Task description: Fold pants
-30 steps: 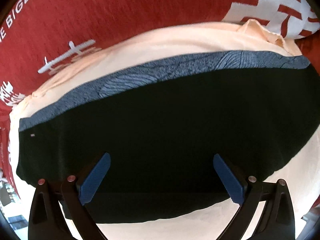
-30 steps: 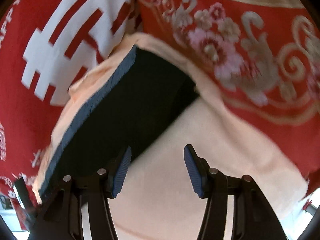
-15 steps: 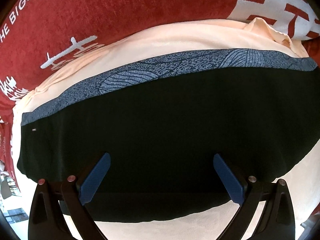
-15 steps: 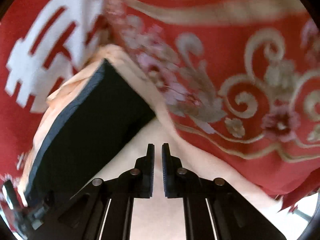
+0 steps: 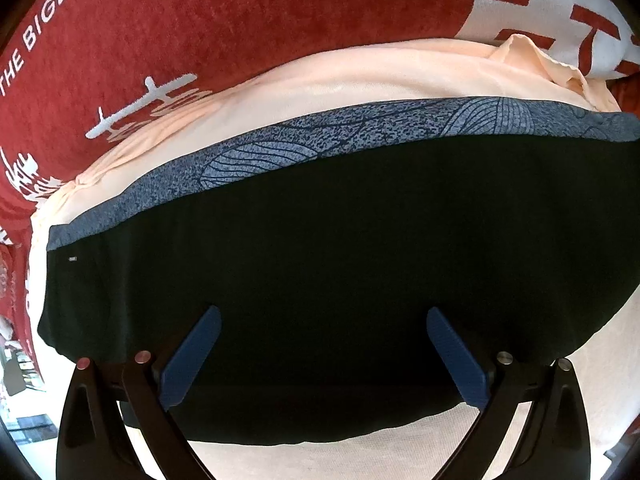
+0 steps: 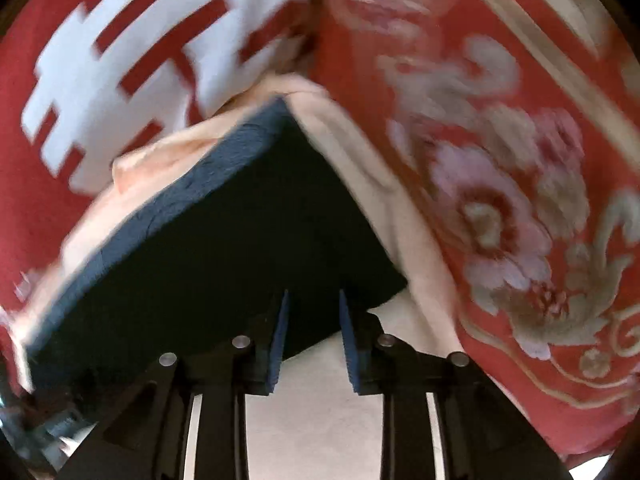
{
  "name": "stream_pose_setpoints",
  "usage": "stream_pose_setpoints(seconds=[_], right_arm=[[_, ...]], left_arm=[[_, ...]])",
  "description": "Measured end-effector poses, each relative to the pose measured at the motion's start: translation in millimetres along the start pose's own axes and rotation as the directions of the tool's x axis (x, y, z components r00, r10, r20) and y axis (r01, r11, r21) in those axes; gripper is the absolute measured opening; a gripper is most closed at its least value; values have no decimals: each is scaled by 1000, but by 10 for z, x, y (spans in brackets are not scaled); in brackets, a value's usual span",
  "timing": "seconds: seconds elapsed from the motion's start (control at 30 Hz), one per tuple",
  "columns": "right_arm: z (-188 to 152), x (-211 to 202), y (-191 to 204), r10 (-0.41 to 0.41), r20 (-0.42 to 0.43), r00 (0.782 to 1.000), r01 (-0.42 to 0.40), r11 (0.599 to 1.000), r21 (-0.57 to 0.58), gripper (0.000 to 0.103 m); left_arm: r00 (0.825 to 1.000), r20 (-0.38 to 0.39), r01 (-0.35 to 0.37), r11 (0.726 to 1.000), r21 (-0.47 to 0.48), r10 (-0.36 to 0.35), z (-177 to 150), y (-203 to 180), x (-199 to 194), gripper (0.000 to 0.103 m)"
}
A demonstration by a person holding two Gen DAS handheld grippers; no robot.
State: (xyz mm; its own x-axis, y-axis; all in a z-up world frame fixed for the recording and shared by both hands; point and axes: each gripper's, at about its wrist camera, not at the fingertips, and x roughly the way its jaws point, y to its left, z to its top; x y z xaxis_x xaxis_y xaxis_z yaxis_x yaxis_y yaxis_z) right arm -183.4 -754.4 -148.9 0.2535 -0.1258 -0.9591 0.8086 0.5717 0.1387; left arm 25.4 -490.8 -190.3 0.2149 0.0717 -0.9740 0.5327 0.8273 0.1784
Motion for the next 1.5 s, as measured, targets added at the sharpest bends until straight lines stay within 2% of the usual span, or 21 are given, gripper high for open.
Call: stream_pose_setpoints(seconds=[0.17,0.23,0.33,0.53,0.67,0.93,1.23,1.27,1.37,1.5], right_arm=[[-28,-130,37,-26,10,1000,27,999,-17,30],[-72,-213,-7,-17,12,1000,17,1000,12,31],[-145,-306,-113,-14,6,1000,14,998,54,38],[-249,-266,-235,-24,-30,999,26,997,76,38],[-290,-250,-291,1,-47,999,4,995,101,38],[-279,-205,-184,65,-52,997,-60,994,90,38],[-136,-124,-190,75,-24,997,-71,987,142,38],[-111,-120,-199,74,-15,997,-71,986,149,38],[-24,-144,-165,58,3,998,-58,989,140,9],[27,-191,-120,24,29,999,-27,994,103,9]], left_arm=[[1000,2,5,1000,-9,-5,15,4,-21,103],[1000,1,6,1000,-12,-6,-8,-16,-16,103],[1000,-1,9,1000,-15,-9,-48,8,-10,103],[1000,3,4,1000,-4,-4,-66,36,29,103],[1000,6,-3,1000,-3,3,-88,-30,30,103],[1000,9,-12,1000,-6,12,-108,-83,26,103],[1000,10,-12,1000,-7,12,-123,-105,15,103],[1000,11,-11,1000,-6,11,-132,-114,13,103],[1000,11,-13,1000,-3,13,-125,-112,12,103],[1000,8,-13,1000,-5,13,-121,-130,-3,103]])
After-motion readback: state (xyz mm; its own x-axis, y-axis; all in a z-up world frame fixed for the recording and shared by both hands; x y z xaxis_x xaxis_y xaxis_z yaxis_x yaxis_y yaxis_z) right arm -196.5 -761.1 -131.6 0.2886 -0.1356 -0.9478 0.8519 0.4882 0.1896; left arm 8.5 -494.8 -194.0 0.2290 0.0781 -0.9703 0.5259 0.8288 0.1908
